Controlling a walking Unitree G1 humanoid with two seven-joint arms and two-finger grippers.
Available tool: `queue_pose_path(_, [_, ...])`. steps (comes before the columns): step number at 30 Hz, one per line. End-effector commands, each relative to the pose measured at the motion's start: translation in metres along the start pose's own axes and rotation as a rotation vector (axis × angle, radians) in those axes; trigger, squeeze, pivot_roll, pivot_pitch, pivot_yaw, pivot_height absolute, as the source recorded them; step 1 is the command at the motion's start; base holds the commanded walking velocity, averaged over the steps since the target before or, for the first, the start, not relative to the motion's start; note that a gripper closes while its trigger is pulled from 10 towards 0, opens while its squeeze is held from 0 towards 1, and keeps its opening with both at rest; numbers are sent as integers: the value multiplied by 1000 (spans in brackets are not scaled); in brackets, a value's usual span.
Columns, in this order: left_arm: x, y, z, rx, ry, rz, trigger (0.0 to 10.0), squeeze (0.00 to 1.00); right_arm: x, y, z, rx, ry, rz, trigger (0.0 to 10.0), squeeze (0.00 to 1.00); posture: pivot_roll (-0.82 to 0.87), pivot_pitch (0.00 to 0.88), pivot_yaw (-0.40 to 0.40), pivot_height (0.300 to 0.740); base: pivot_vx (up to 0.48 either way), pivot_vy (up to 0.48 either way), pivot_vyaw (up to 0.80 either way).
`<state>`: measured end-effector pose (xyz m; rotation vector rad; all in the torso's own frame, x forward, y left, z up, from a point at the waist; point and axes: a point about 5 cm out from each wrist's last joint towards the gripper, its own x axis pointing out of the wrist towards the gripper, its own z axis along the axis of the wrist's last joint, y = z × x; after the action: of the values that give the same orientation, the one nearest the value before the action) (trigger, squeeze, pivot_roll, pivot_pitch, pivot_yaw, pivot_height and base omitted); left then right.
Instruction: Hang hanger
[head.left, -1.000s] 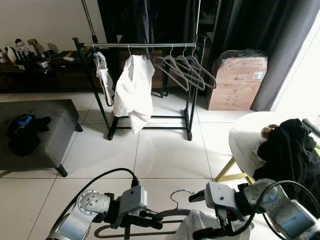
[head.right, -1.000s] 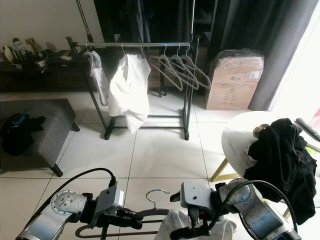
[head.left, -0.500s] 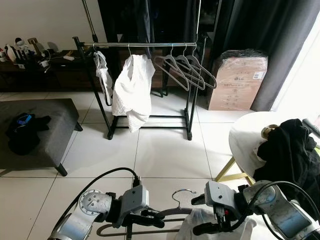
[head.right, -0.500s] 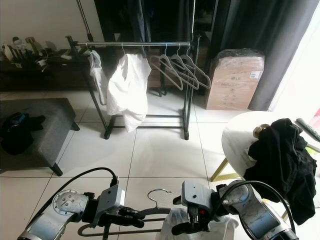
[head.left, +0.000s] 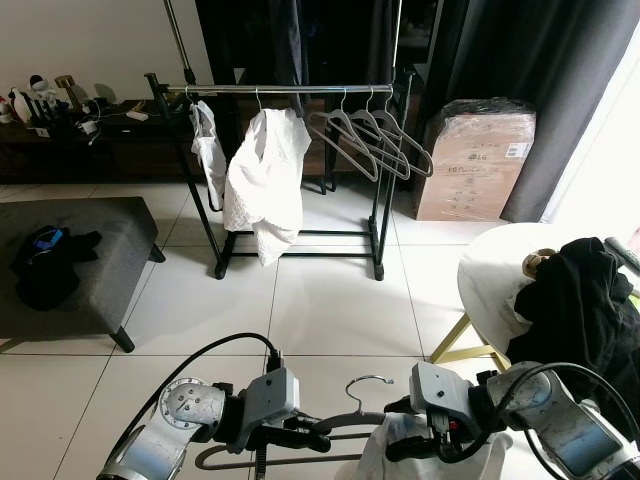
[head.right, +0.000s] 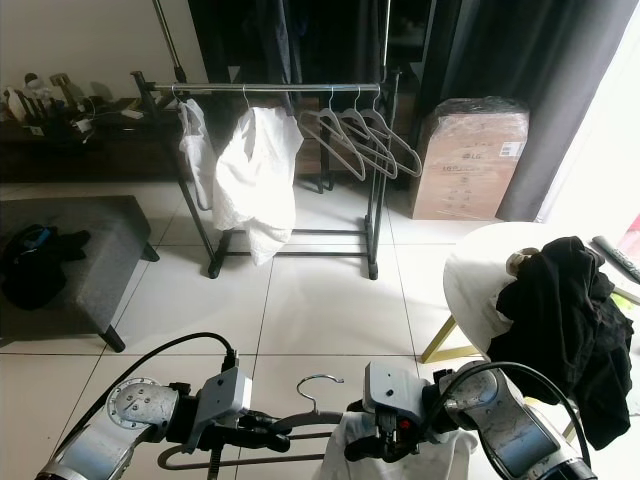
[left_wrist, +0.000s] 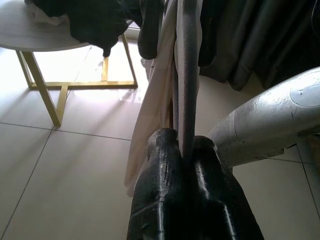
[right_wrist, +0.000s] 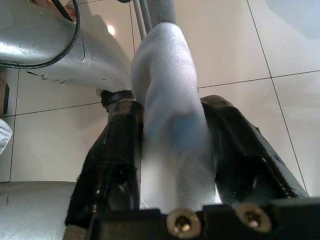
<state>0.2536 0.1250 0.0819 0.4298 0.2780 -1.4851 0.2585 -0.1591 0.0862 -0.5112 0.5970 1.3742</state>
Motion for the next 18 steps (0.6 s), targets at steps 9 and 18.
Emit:
queue_pose_path(9, [-2, 5, 8, 52, -8, 12, 10000, 0, -1, -1, 3, 6, -12, -7, 0, 0, -94, 107, -8, 740, 0, 0, 0])
queue_pose_path(18, [-3, 9, 12, 61, -4, 19, 10000, 0, -1, -3, 3, 8, -8, -10, 0, 0, -95, 108, -10, 740, 0, 0, 0])
